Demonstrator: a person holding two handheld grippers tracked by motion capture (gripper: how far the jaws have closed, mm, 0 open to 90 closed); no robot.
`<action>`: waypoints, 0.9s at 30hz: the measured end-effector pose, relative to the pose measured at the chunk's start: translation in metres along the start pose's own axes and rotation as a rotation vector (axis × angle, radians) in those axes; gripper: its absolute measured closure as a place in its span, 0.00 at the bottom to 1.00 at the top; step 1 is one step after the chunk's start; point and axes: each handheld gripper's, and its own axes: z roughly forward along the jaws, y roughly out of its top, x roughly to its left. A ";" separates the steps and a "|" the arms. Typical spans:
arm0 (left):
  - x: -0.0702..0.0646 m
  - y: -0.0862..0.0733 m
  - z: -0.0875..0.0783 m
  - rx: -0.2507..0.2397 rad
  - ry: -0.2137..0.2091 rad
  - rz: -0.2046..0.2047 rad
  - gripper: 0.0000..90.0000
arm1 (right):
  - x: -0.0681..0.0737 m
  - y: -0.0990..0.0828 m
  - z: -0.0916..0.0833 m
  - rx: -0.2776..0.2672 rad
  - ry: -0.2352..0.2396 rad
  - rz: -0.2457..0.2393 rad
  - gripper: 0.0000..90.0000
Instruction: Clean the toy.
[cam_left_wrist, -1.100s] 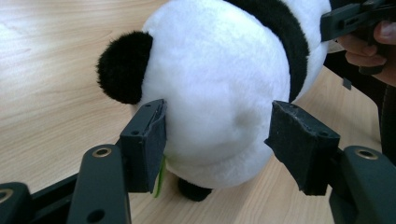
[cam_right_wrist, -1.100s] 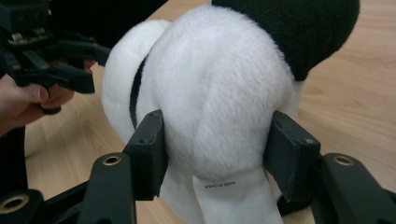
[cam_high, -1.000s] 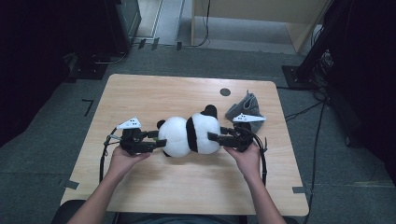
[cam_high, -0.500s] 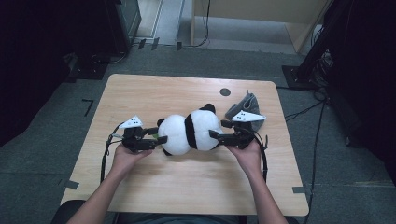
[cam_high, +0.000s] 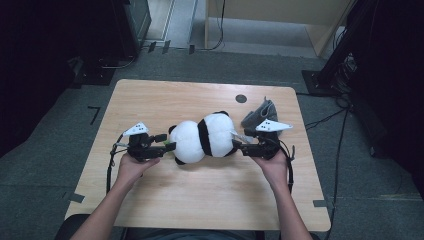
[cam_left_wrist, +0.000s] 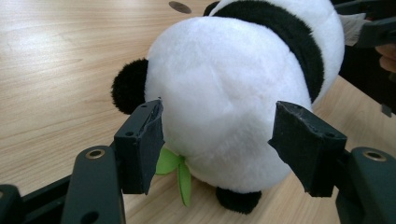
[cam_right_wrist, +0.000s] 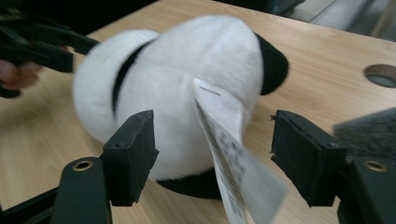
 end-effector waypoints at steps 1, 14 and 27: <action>0.000 0.001 -0.001 0.005 0.003 0.006 0.37 | -0.002 -0.001 -0.001 0.006 -0.012 -0.010 0.35; -0.009 -0.001 -0.003 0.022 0.027 0.028 0.32 | -0.030 -0.007 -0.009 0.020 -0.115 0.059 0.36; -0.020 -0.005 -0.006 0.023 0.036 0.038 0.31 | -0.065 -0.003 -0.009 0.011 -0.232 0.088 0.39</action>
